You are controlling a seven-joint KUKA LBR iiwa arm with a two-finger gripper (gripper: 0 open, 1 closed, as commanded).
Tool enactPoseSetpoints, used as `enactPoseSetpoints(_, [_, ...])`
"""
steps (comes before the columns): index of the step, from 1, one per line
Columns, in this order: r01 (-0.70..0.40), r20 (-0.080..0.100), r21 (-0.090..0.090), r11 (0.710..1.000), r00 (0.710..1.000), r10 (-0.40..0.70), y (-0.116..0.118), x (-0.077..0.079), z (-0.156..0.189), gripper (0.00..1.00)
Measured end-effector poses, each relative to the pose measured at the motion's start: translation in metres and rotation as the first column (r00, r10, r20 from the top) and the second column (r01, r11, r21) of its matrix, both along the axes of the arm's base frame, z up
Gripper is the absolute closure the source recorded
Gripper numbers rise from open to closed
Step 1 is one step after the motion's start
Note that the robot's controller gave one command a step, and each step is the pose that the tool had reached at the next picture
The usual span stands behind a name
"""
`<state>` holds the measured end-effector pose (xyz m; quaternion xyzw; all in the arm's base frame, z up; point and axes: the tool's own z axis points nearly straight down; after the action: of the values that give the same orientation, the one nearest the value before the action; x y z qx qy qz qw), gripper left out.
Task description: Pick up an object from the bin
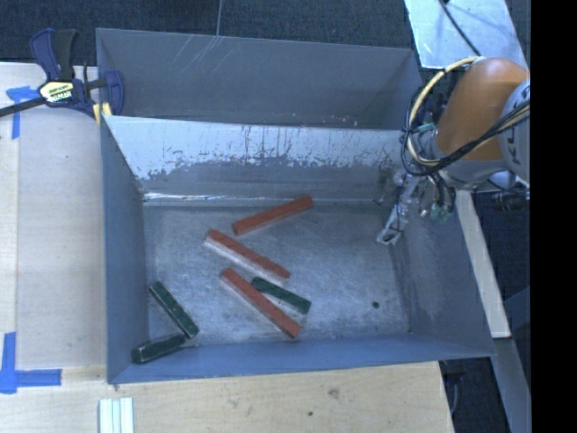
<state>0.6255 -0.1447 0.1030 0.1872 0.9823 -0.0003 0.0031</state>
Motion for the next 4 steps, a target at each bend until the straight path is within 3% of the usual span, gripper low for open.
enactPoseSetpoints(1, [0.094, 0.001, 0.001, 0.996, 0.996, -0.094, 0.007, -0.005, 0.018, 0.00])
enactPoseSetpoints(2, [0.237, -0.005, 0.002, 0.971, 0.971, -0.237, 0.032, -0.010, 0.023, 0.00])
enactPoseSetpoints(3, [0.515, -0.007, 0.009, 0.857, 0.857, -0.515, 0.021, -0.024, -0.027, 0.00])
enactPoseSetpoints(4, [0.237, -0.005, 0.002, 0.971, 0.971, -0.237, 0.024, -0.051, -0.033, 0.00])
